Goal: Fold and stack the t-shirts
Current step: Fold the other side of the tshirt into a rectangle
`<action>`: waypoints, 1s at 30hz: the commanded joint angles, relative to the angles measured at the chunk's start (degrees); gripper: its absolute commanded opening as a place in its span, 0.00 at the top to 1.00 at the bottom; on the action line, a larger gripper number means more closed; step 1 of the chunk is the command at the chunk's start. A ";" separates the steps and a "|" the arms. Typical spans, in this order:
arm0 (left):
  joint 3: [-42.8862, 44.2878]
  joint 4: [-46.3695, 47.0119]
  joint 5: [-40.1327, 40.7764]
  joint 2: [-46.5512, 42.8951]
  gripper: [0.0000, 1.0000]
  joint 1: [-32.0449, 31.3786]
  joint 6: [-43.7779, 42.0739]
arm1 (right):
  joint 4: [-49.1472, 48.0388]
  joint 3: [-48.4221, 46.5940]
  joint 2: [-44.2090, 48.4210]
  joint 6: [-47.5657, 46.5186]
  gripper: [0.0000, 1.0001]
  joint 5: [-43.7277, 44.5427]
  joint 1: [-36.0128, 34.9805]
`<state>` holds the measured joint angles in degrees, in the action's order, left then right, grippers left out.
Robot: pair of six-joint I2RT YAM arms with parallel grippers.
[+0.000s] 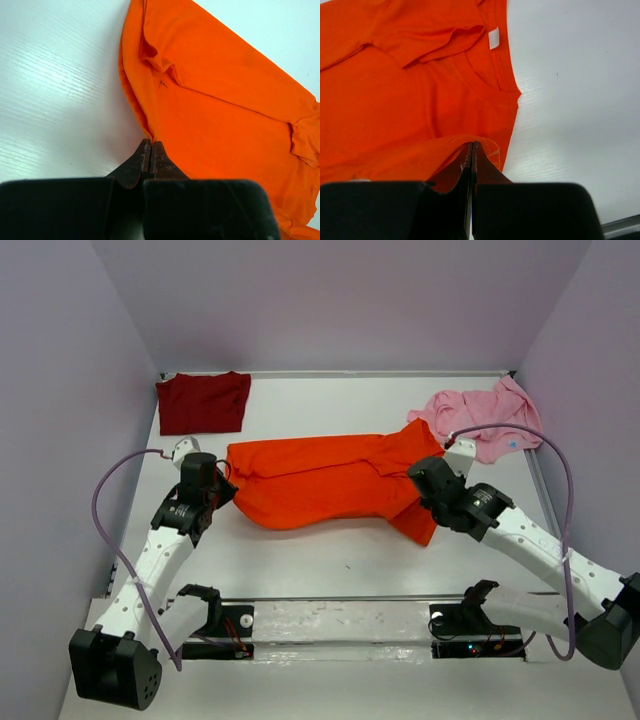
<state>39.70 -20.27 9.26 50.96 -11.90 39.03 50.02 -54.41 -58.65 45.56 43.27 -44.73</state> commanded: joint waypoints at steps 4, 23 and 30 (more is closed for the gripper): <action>2.48 3.40 2.78 3.97 1.00 0.04 -2.37 | -16.70 0.62 -4.10 -12.60 1.00 -5.47 10.18; 5.82 6.65 5.33 12.14 1.00 0.47 -3.87 | -26.11 -7.02 -19.65 -21.30 1.00 -8.90 23.72; 7.58 8.40 6.47 16.35 1.00 0.83 -4.22 | -27.52 -11.50 -25.00 -23.15 1.00 -9.78 23.72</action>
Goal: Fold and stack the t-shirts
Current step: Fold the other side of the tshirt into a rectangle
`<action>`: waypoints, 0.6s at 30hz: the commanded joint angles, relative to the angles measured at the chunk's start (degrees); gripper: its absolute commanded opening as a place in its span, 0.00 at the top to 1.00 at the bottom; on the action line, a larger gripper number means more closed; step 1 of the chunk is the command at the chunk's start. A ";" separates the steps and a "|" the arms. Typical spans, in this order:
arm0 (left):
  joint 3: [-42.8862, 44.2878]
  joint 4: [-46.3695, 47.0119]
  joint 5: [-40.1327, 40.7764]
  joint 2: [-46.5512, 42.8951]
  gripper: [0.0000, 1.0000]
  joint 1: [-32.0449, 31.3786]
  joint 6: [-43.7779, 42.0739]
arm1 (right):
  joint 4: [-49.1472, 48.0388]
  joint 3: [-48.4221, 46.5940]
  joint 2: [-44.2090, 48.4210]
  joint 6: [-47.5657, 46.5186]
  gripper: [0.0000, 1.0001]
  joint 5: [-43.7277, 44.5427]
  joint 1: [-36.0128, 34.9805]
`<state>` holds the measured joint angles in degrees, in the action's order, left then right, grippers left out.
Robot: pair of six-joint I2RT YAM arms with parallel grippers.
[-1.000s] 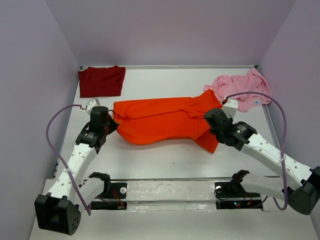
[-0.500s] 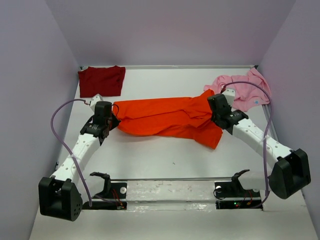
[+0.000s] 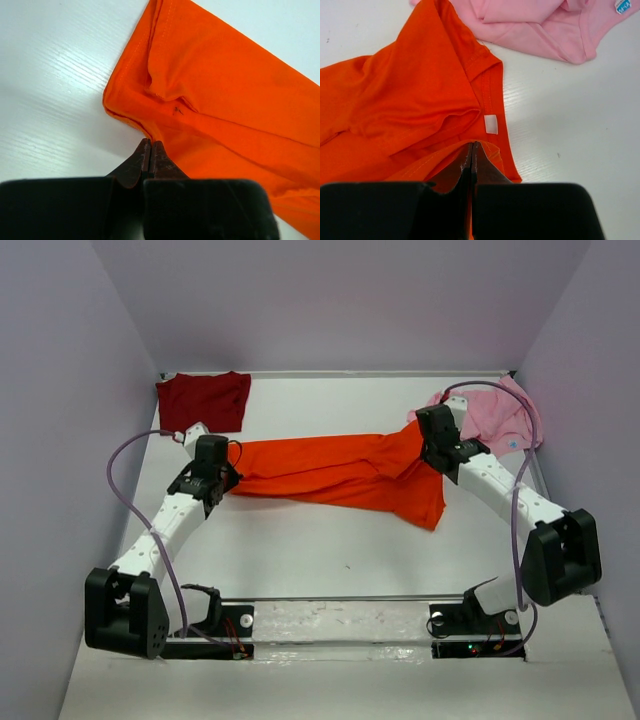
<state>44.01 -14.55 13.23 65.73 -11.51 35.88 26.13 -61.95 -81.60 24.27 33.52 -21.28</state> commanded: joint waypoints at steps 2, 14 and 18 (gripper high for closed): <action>4.06 3.38 2.76 2.81 1.00 0.52 -1.42 | -4.33 -4.84 -3.55 -2.47 1.00 -0.64 0.27; 15.47 3.21 5.66 18.10 1.00 2.72 -3.71 | -7.58 -10.38 -15.85 -5.38 1.00 1.29 0.27; 19.70 2.15 6.01 23.90 1.00 3.51 -4.41 | -8.46 -12.13 -18.58 -6.43 1.00 1.81 0.80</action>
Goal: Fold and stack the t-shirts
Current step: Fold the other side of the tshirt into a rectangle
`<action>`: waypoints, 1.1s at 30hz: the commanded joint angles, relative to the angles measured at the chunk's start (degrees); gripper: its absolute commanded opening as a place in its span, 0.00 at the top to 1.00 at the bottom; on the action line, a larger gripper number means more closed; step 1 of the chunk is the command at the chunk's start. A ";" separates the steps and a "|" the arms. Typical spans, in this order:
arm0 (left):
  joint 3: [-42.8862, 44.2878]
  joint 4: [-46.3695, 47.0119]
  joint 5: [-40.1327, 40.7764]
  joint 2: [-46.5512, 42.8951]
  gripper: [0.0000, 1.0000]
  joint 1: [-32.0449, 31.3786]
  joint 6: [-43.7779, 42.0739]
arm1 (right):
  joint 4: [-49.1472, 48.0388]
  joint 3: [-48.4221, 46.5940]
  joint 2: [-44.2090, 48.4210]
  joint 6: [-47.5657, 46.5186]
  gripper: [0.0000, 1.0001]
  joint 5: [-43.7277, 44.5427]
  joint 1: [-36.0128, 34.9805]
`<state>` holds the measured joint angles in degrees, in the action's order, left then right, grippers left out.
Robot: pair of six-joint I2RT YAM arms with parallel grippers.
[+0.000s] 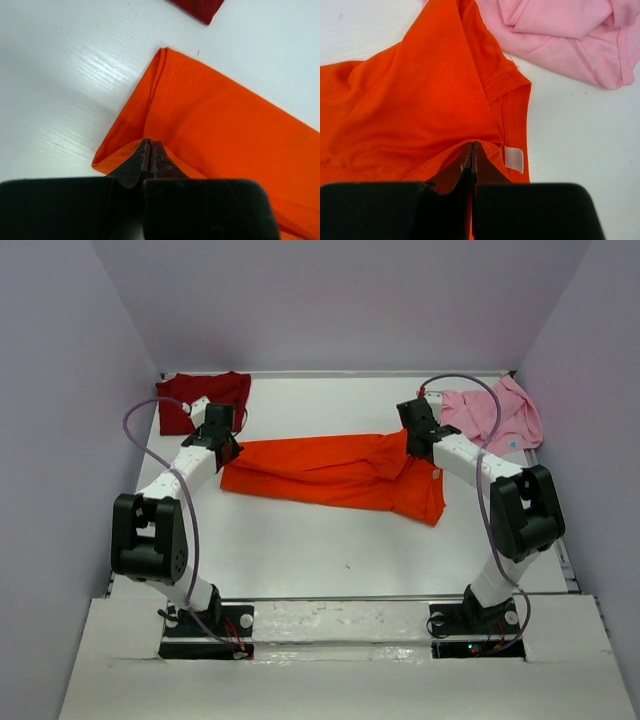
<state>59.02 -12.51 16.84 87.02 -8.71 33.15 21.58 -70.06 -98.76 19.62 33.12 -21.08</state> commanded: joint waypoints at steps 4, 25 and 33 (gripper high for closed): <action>8.12 0.03 1.70 8.49 1.00 1.50 -2.12 | -4.62 -5.87 -3.19 -3.00 1.00 3.00 0.60; 12.43 0.03 0.39 20.11 1.00 2.82 -1.86 | -5.24 -12.37 -11.35 -3.71 1.00 3.26 9.39; 10.50 2.66 -0.40 16.70 0.61 2.82 -1.68 | 0.13 -19.24 -17.08 -3.18 0.50 0.81 9.92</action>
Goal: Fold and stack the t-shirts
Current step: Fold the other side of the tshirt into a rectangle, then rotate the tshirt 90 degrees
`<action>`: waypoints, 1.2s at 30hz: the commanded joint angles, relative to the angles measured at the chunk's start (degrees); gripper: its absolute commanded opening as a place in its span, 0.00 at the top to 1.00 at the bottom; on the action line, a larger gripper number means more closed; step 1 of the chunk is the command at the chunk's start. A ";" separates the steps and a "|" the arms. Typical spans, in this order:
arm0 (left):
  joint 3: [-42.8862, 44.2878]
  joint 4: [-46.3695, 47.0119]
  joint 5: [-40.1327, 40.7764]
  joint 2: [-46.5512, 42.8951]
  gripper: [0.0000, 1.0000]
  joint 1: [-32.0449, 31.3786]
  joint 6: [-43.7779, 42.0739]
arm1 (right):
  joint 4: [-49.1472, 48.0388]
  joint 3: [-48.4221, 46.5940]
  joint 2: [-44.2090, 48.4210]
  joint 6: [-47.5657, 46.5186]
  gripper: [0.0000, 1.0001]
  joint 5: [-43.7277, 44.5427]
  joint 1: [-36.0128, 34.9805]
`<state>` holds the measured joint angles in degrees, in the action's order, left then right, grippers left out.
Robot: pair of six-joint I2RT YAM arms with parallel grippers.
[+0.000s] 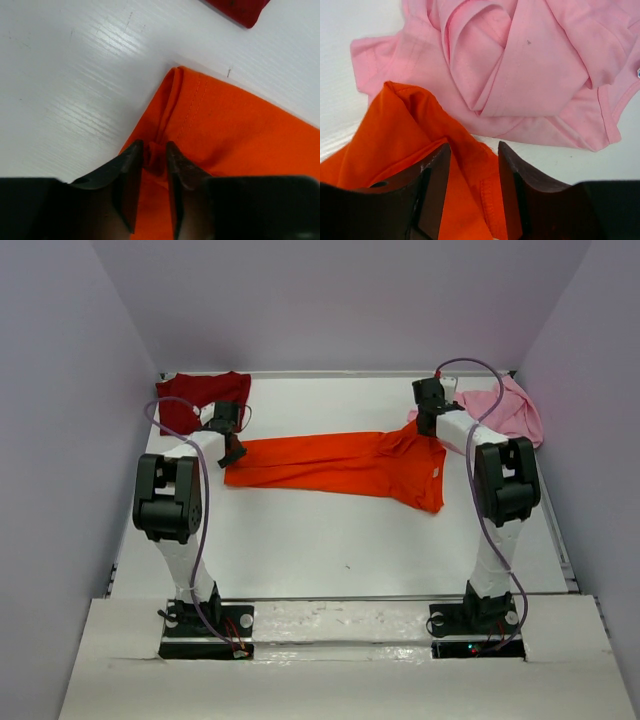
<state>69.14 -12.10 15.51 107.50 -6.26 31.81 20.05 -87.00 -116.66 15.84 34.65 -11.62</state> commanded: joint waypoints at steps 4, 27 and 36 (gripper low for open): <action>0.64 3.39 1.54 -8.17 0.47 0.37 -1.31 | 1.57 -1.07 2.49 0.34 0.37 -3.62 0.45; -0.16 6.48 -20.32 -8.55 0.46 -0.33 -4.39 | 4.99 6.22 8.82 3.41 0.34 -24.02 -8.60; 2.84 5.50 -24.47 1.04 0.47 -0.33 -4.22 | 8.77 6.50 6.45 4.99 0.34 -19.89 -8.60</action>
<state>69.76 -6.63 -6.04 107.74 -6.39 28.10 26.83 -79.66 -108.68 19.64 13.06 -20.56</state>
